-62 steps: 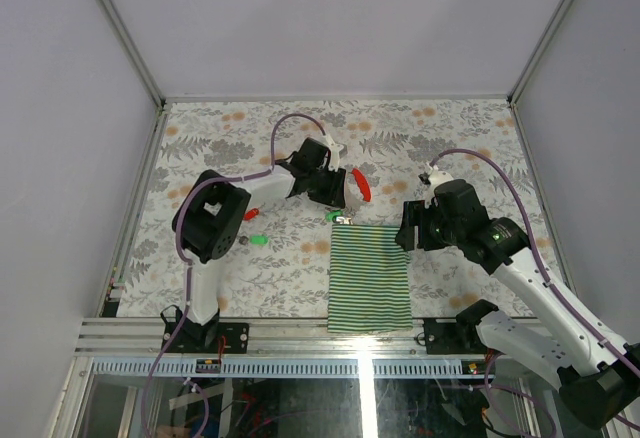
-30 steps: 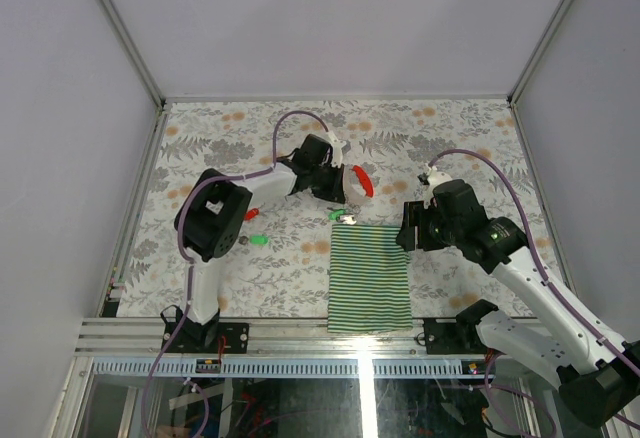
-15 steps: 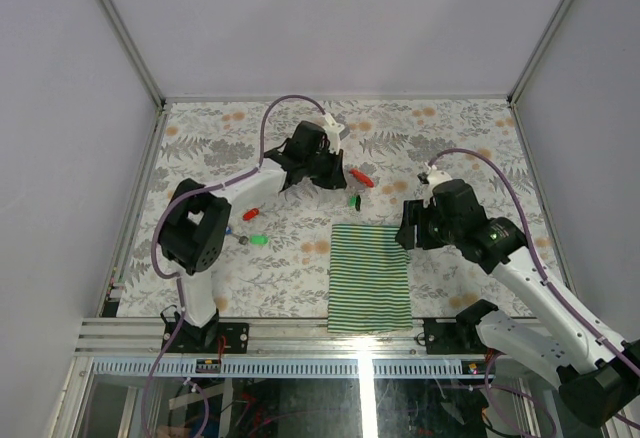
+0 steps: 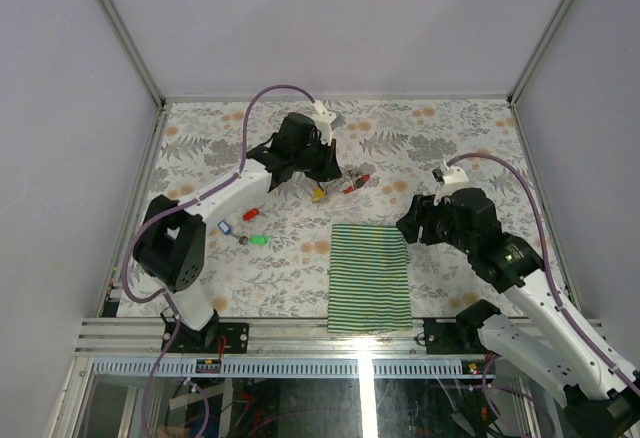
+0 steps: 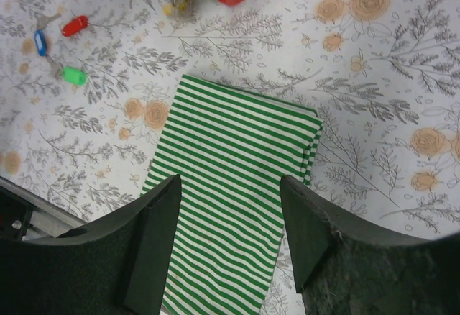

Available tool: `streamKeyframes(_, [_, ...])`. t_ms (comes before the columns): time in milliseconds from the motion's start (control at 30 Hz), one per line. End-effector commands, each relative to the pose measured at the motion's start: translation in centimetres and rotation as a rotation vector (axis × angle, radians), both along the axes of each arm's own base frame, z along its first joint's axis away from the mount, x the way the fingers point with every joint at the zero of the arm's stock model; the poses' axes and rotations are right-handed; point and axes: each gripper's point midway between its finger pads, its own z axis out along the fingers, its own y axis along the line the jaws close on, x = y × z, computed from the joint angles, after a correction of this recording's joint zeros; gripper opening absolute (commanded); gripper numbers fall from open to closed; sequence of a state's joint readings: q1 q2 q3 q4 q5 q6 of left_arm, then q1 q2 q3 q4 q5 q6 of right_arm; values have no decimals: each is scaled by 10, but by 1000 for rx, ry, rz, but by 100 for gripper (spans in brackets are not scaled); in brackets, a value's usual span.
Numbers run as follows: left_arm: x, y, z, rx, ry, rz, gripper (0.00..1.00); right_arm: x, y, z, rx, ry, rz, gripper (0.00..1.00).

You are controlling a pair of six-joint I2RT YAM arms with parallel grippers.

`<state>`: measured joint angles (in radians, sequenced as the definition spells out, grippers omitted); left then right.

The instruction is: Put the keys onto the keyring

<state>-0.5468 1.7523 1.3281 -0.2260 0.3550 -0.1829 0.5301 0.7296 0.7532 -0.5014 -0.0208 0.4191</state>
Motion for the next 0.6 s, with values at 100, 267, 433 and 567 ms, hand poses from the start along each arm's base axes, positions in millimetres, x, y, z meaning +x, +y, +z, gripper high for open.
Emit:
streamKeyframes(100, [-12,1,44,-57,-74,35,0,6,13,31,79,-135,64,60])
streamKeyframes(267, [-27,3,68,-81,-97,55,0,3,19,47,98,-188,119,58])
streamKeyframes(433, [-42,6,96,-130,-109,85,0,3,19,78,124,-287,137,58])
streamKeyframes(567, [-59,6,121,-173,-124,107,0,-1,25,108,175,-355,179,59])
